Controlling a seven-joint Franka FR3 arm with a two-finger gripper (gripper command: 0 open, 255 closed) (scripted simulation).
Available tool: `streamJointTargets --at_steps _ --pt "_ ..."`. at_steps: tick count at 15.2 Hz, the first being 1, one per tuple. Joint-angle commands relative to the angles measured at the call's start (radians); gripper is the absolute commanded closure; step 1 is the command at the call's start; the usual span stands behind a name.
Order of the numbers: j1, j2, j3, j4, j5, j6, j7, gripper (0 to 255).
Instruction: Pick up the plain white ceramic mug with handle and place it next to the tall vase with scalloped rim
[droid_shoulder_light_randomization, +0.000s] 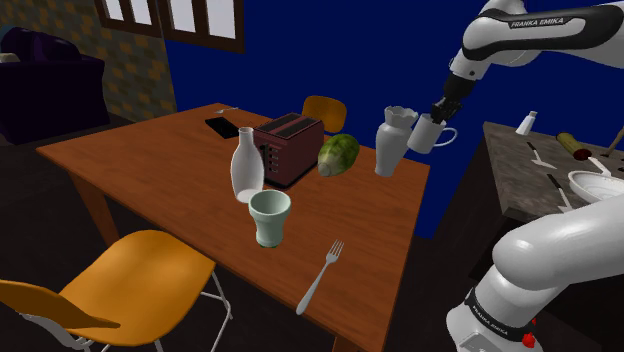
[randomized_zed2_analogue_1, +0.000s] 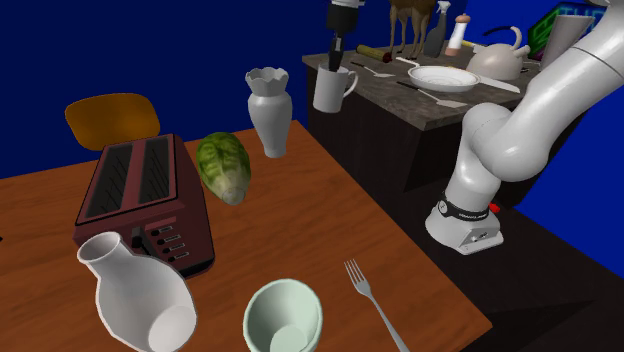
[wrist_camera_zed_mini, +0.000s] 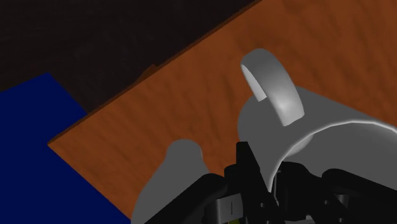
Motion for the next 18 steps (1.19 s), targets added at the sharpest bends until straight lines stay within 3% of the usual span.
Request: streamJointTargets --at_steps 1,18 --pt "-0.002 -0.003 -0.003 -0.029 -0.002 0.027 -0.002 255" --pt "-0.007 0.02 -0.024 -0.24 -0.009 0.26 -0.015 255"
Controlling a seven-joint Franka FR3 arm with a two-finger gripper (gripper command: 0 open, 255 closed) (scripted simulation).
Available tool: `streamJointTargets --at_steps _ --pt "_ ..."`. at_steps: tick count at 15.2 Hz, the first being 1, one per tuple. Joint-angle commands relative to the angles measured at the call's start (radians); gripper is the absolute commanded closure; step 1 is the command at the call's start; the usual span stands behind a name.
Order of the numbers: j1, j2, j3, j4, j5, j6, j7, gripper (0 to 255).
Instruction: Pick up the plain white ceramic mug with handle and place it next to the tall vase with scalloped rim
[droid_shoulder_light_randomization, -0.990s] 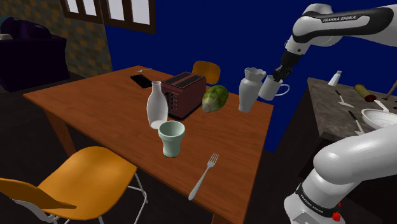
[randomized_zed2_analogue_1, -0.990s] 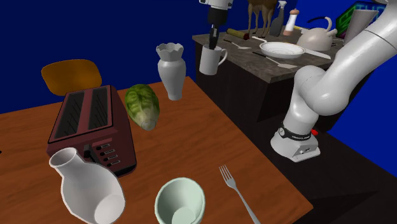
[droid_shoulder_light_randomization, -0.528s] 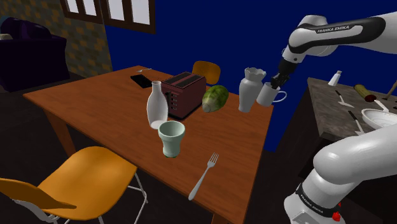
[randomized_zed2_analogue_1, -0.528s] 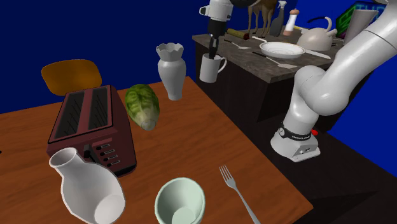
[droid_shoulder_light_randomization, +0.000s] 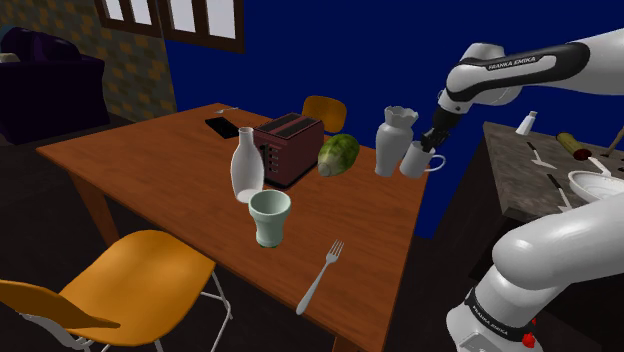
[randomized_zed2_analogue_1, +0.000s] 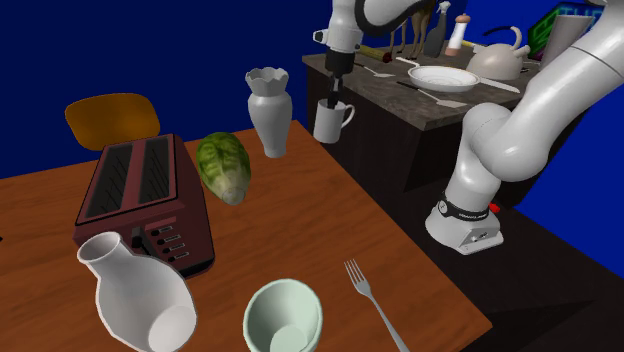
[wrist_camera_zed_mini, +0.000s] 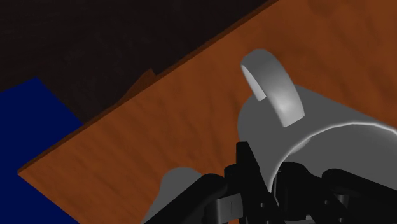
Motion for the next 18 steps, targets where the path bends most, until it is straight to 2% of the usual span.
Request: streamJointTargets --at_steps 1,18 --pt "0.0 0.008 -0.004 -0.023 0.0 0.031 -0.003 255" --pt "0.008 0.116 -0.037 -0.177 0.011 0.291 -0.031 255"
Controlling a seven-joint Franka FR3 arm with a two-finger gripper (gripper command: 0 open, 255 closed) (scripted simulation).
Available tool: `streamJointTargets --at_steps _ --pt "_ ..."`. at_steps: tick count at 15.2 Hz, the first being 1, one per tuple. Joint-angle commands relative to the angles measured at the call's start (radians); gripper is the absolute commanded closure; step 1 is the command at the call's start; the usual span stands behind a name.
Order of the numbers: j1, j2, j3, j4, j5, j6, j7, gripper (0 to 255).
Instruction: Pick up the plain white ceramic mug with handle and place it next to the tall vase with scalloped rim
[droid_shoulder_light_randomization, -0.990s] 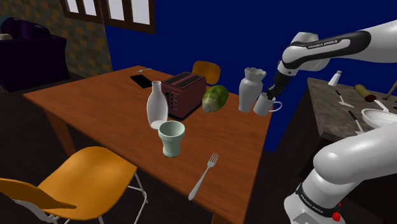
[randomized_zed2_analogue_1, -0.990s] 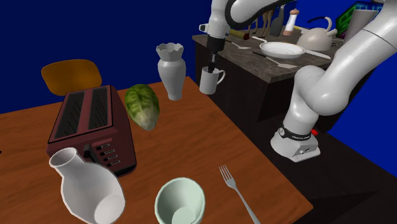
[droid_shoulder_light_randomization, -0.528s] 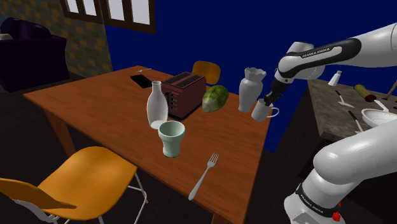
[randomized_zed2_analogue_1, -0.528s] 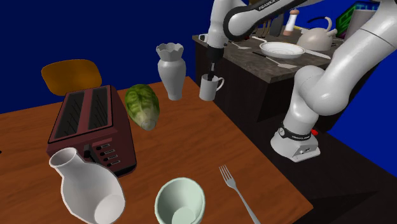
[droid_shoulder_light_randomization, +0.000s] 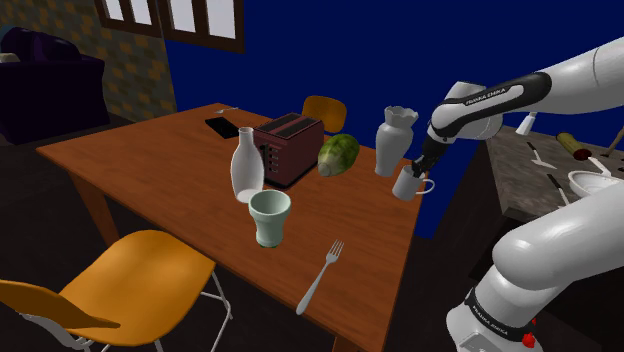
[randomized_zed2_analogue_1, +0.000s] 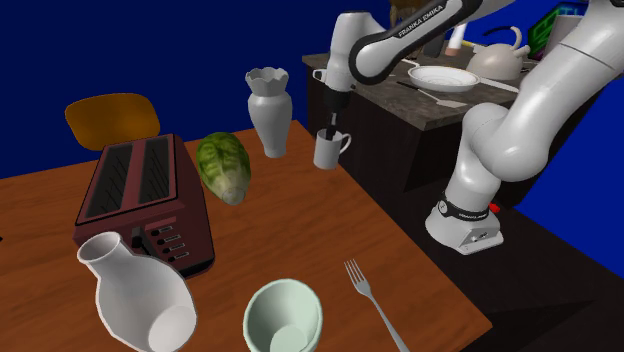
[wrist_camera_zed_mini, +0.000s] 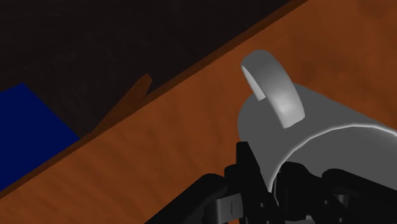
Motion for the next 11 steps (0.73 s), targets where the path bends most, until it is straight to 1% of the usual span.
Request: streamJointTargets --at_steps 1,4,11 --pt "0.002 0.017 -0.004 -0.015 0.003 0.033 -0.004 255" --pt "0.008 0.05 -0.012 -0.037 0.011 0.087 -0.014 255" --pt "0.008 0.05 -0.012 -0.037 0.011 0.087 -0.014 255"
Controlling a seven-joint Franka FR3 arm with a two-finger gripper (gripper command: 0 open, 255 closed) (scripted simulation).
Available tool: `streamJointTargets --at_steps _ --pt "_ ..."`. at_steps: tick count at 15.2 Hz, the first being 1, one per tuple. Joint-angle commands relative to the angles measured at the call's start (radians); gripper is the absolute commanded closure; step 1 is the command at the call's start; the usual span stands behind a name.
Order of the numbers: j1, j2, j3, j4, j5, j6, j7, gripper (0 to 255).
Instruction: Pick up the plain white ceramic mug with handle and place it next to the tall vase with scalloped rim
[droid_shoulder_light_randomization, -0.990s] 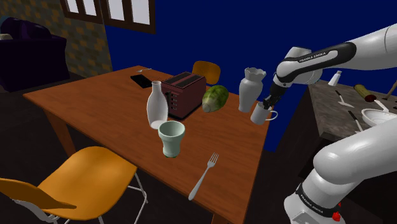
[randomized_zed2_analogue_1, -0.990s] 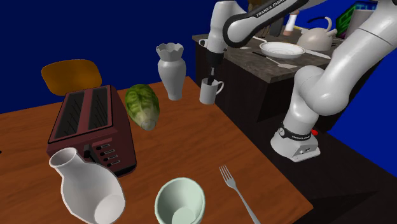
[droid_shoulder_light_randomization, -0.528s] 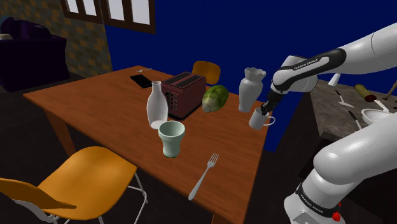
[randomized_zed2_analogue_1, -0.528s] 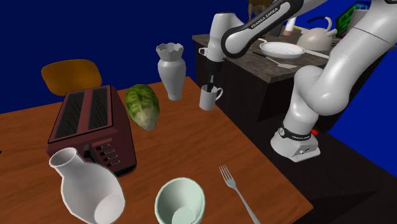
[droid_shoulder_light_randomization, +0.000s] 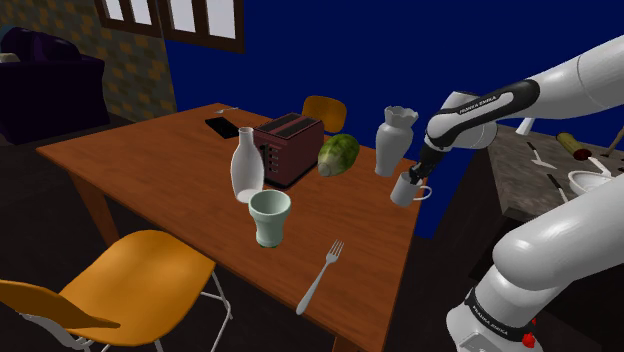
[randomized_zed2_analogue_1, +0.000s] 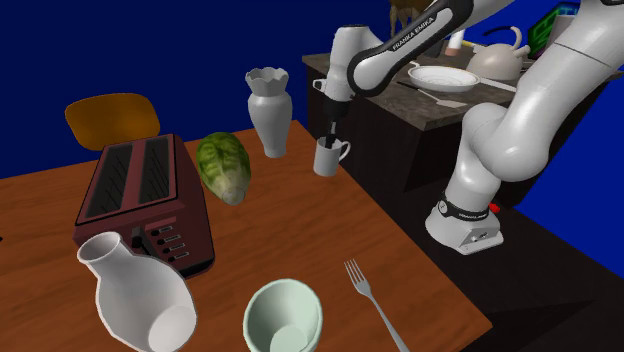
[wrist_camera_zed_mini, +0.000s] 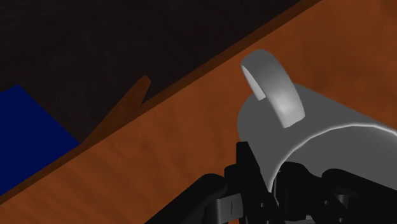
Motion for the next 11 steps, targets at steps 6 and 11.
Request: streamJointTargets --at_steps 6,11 --pt "0.0 0.0 0.0 0.0 0.0 0.0 0.0 0" --pt "-0.019 -0.104 0.019 0.053 -0.024 -0.155 0.019 0"
